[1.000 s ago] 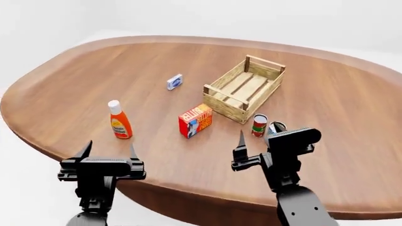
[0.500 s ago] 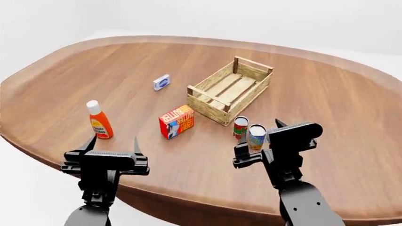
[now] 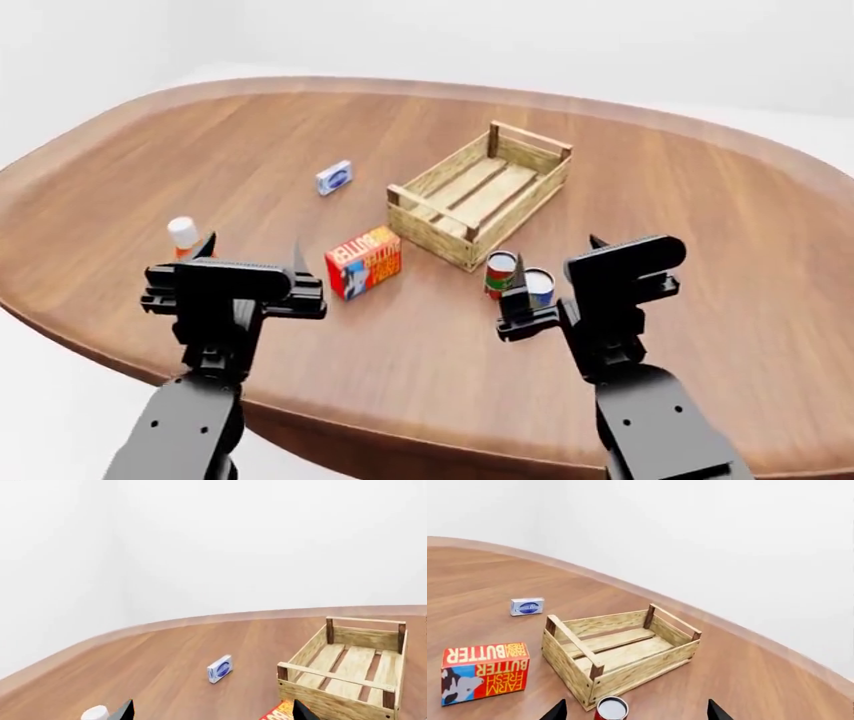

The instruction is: Pick up the ketchup, and put it in the wooden tray.

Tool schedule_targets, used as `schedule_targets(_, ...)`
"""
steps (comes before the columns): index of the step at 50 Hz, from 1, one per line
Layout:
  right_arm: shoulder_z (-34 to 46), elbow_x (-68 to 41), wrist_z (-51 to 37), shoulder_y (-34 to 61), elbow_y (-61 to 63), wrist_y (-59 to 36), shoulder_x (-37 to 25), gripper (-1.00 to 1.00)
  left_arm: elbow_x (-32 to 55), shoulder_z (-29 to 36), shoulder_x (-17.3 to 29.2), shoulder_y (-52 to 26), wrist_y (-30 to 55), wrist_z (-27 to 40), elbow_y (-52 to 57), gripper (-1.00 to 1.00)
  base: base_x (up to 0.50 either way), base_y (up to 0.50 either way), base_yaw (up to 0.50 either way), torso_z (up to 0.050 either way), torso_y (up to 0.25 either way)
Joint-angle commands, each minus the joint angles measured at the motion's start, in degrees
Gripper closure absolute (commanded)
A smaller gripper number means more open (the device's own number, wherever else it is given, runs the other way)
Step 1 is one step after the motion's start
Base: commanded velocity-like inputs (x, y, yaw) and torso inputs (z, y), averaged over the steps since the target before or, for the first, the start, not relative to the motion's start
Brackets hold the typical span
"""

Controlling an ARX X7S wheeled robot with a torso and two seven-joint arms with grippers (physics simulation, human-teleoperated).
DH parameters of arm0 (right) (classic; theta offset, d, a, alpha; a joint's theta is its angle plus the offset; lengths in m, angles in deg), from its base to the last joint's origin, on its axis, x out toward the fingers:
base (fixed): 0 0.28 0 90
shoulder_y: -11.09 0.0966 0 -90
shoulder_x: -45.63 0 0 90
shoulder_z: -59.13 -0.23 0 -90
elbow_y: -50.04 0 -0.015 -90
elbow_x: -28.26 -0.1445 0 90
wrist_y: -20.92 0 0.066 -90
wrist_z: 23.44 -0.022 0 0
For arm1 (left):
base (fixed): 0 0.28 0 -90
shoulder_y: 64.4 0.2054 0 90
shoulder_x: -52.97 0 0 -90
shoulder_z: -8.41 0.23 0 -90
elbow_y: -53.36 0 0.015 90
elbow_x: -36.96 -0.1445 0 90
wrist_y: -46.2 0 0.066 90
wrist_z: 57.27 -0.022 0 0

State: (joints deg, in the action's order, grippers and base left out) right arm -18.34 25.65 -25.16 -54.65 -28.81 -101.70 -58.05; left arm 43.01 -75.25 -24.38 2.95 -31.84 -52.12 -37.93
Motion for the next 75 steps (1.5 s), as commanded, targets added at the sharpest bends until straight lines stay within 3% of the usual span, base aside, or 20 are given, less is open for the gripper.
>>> schedule_targets(1, 0.44, 0.16, -0.40, 1.34, 2.64, -3.64, -0.41, -1.00, 0.95, 0.79, -0.38, -4.61, 3.38, -0.52, -0.03, -1.00, 0.16, 0.04, 0.00, 0.000, 0.000)
schedule_targets(75, 1.14, -1.49, -2.17, 0.51, 2.42, -2.29, -1.58, -1.00, 1.43, 3.70, 0.70, -3.53, 2.39, 0.70, -1.52, -1.00, 0.30, 0.07, 0.00, 0.000, 0.000)
